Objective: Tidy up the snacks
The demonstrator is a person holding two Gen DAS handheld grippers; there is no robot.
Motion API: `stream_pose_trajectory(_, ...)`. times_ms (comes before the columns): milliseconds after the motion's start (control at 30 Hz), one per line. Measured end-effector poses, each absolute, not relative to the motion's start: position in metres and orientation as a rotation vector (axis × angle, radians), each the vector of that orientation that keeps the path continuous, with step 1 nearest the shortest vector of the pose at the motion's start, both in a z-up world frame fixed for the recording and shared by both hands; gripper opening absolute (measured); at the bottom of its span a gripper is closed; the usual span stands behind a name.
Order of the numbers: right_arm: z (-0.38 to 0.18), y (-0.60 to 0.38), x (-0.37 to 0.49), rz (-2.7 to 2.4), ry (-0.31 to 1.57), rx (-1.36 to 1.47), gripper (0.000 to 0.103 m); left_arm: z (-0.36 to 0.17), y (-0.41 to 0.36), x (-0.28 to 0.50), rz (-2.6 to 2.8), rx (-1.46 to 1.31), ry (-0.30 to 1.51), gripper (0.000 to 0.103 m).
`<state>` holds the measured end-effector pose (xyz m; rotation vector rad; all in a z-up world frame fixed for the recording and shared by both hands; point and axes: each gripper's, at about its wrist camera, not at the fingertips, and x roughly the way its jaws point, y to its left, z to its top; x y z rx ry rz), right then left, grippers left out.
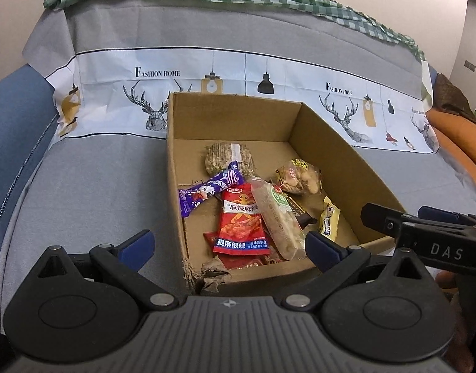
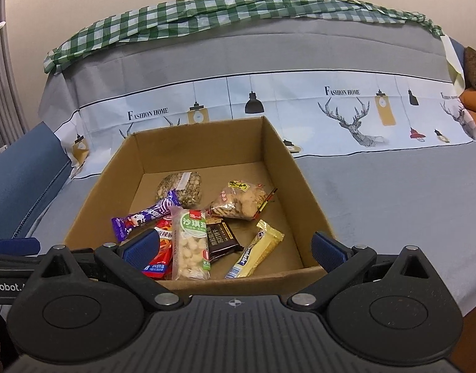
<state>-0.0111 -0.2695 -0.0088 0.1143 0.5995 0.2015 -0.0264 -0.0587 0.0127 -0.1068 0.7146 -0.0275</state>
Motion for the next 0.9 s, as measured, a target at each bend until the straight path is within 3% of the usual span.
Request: stream_pose_trajectory(900, -0.0094, -0.2666, -0.0092, 0.196, 0.611, 0.111, 0.102, 0.0097, -0.0572, -0.0237, -0.030, -0.108, 0.728, 0.103)
